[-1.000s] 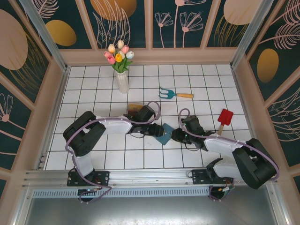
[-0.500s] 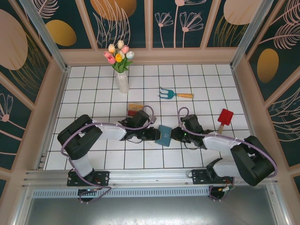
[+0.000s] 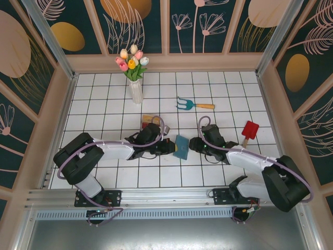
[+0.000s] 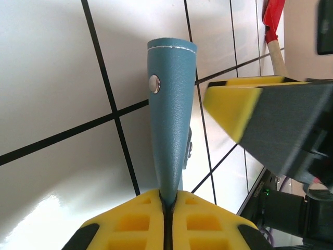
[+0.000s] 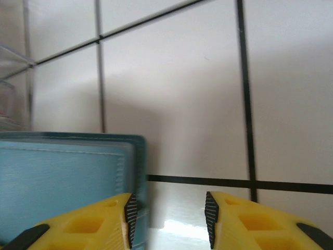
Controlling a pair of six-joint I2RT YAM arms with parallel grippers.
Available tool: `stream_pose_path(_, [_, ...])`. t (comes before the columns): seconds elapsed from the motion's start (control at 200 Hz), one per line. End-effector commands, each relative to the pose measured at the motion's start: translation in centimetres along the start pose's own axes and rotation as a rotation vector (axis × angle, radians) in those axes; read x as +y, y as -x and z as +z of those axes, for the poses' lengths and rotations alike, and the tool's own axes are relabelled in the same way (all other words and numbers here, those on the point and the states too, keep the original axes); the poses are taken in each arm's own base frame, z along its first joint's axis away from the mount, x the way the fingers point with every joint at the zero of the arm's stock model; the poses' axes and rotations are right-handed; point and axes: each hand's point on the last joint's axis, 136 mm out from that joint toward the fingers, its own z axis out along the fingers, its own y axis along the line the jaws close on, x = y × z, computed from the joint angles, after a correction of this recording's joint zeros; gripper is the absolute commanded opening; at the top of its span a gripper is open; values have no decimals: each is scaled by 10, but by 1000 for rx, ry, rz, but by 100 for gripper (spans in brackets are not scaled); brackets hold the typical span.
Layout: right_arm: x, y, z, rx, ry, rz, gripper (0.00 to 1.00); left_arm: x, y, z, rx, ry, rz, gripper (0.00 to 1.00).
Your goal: Put the credit cards into the card holder
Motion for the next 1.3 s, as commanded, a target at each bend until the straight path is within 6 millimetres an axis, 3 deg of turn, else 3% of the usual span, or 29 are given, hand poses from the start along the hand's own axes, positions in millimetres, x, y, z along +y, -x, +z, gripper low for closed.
stream_pose_path(0.0, [17,13,-11,-64,-22,-49,44,-14,9,-4,-50,-43,-7,5])
stream_pose_path(0.12, [37,11,-8,-72,0,-81,47,-10,10,-2,-52,-34,-25,4])
stream_pose_path(0.48, [55,-11,13,26,34,-123,53,-9,10,-2,-57,-36,-37,3])
stream_pose_path(0.826, [76,-12,11,35,149,-112,57,-8,9,0,-53,-34,-35,3])
stream_pose_path(0.926, [63,-23,22,89,92,-115,55,-8,10,-1,-55,-33,-36,3])
stream_pose_path(1.076, [32,-40,32,137,-66,-138,42,-9,13,-4,-74,-24,-31,2])
stream_pose_path(1.296, [-16,-34,12,76,-310,-192,22,8,21,-15,-138,96,-32,0])
